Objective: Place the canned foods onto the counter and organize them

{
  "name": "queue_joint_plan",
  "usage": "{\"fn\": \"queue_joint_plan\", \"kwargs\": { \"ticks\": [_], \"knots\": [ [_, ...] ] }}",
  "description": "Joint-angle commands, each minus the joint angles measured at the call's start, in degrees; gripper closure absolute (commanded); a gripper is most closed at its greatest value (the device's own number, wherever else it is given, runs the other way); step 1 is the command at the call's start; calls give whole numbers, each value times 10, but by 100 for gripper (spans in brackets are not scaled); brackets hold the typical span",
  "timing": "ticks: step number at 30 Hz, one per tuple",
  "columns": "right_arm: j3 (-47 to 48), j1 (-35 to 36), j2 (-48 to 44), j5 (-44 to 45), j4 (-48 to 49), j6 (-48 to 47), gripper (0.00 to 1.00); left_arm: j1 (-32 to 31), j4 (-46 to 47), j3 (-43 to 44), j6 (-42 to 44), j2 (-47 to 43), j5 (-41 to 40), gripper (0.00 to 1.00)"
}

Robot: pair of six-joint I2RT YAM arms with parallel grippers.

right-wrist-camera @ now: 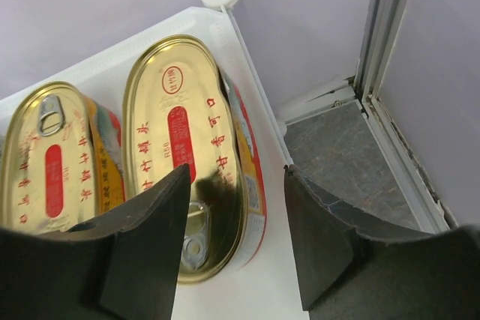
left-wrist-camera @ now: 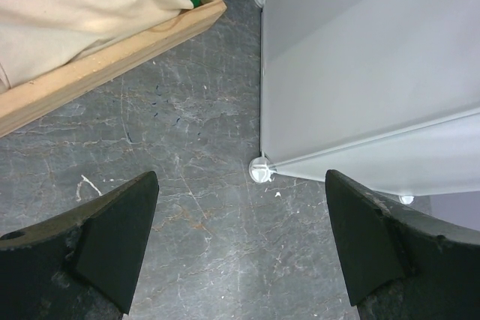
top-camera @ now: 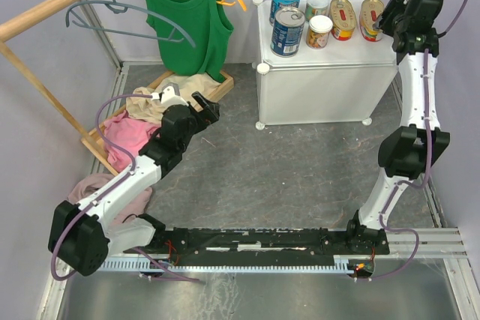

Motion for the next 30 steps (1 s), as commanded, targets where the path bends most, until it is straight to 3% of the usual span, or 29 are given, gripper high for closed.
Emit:
{"fn": "queue_joint_plan", "kwargs": {
  "ticks": [1, 12, 30],
  "knots": [
    [38, -6, 21, -34, 39, 18, 41, 0, 31, 8, 7, 8, 6, 3],
    [97, -7, 76, -76, 29, 24, 47, -1, 38, 15, 6, 28, 12, 3],
    [130, -7, 104, -81, 26, 40, 47, -1, 45, 13, 3, 32, 15, 3]
  ]
}}
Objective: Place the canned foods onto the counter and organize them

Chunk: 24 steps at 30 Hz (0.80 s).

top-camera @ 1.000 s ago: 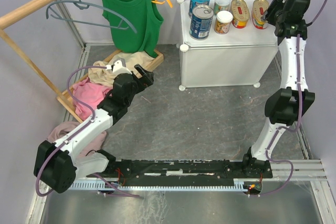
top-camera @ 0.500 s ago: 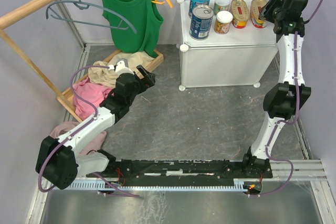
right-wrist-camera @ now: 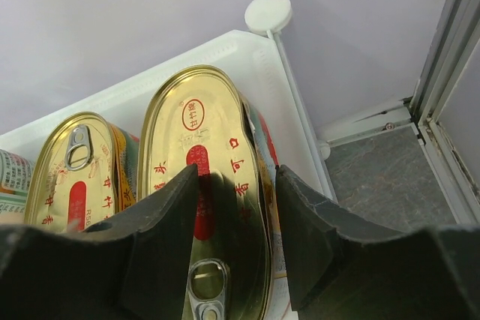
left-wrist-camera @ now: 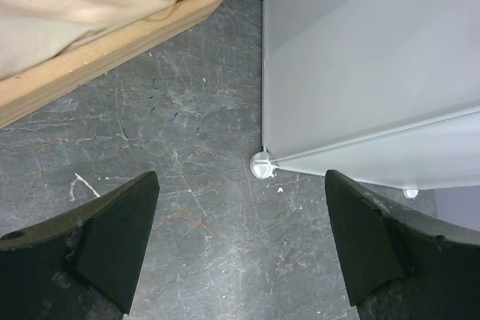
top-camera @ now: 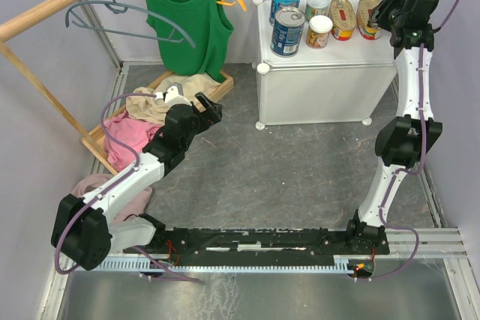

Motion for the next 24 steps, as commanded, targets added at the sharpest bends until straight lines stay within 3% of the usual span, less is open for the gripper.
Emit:
{"fn": "queue_joint_plan", "kwargs": {
  "ticks": [1, 16, 22, 24],
  "knots": [
    [33, -2, 7, -2, 10, 6, 46, 0, 34, 13, 4, 4, 3, 3],
    [-5, -2, -65, 26, 22, -6, 26, 0, 35, 13, 10, -9, 1, 3],
    [-95, -2, -162, 53, 28, -14, 24, 0, 50, 8, 1, -11, 1, 3],
    [-170, 1, -223, 60, 32, -9, 24, -1, 54, 7, -2, -11, 2, 3]
  ]
}}
